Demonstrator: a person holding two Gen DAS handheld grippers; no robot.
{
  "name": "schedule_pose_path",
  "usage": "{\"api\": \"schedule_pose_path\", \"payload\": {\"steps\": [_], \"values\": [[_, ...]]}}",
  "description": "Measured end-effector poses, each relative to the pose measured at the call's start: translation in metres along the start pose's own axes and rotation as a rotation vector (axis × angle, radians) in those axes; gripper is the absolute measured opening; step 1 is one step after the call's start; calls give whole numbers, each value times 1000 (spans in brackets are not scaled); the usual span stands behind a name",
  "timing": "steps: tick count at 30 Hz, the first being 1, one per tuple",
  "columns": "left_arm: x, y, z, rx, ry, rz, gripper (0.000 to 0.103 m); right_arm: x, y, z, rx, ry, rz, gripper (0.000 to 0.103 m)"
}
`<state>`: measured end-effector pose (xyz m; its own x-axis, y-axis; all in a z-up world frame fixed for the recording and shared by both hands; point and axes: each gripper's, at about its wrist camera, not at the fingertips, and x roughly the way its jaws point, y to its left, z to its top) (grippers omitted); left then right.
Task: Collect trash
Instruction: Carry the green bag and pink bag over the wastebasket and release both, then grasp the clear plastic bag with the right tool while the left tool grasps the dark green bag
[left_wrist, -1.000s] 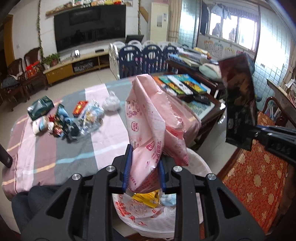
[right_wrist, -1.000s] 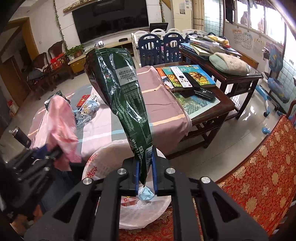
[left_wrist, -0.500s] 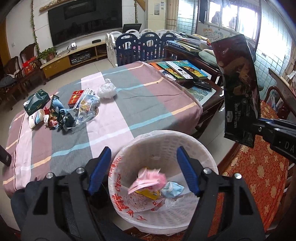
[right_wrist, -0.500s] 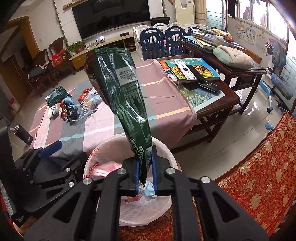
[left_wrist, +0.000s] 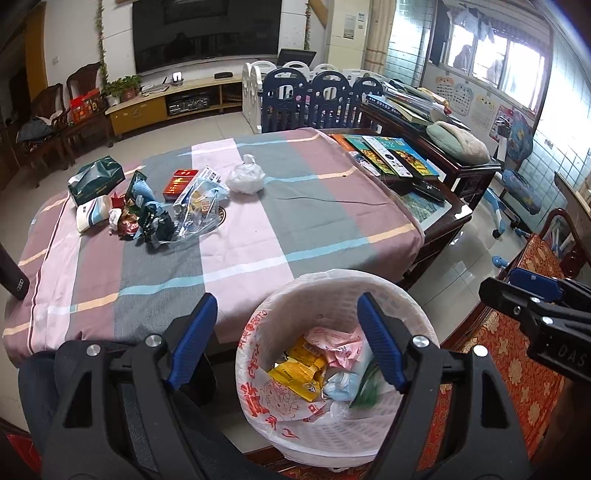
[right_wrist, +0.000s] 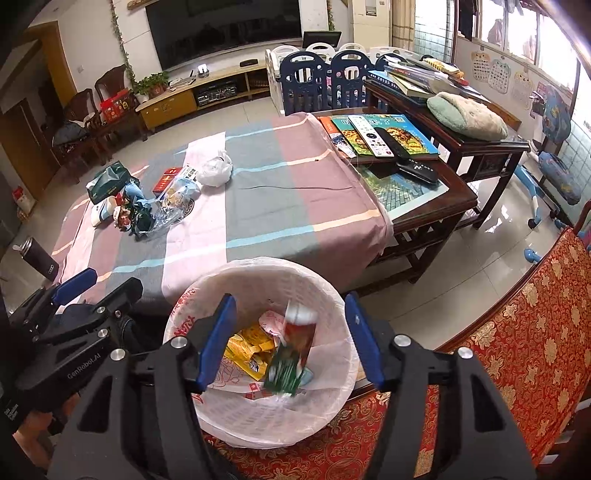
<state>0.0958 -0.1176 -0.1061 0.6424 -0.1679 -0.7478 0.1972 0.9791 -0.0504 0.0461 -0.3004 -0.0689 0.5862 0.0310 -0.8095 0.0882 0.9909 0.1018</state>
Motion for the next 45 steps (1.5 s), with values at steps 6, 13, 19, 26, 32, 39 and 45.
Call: {"api": "schedule_pose_path", "payload": {"steps": [6, 13, 19, 26, 32, 39, 45], "values": [[-2, 2, 0, -6, -4, 6, 79, 1, 3, 1, -6, 2, -7, 67], [-1, 14, 3, -24, -4, 19, 80, 4, 5, 0, -1, 13, -3, 67], [14, 89, 11, -186, -5, 123, 81, 23, 12, 1, -4, 52, -1, 70], [47, 228, 8, -518, 43, 272, 81, 57, 41, 13, -27, 101, 20, 70], [84, 278, 7, -618, 86, 280, 81, 96, 79, 21, -80, 176, 46, 70], [179, 247, 66, -469, 168, 183, 81, 128, 94, 23, -85, 244, 31, 70], [241, 232, 85, -435, 224, 96, 80, 143, 73, 23, -34, 285, -17, 70]]}}
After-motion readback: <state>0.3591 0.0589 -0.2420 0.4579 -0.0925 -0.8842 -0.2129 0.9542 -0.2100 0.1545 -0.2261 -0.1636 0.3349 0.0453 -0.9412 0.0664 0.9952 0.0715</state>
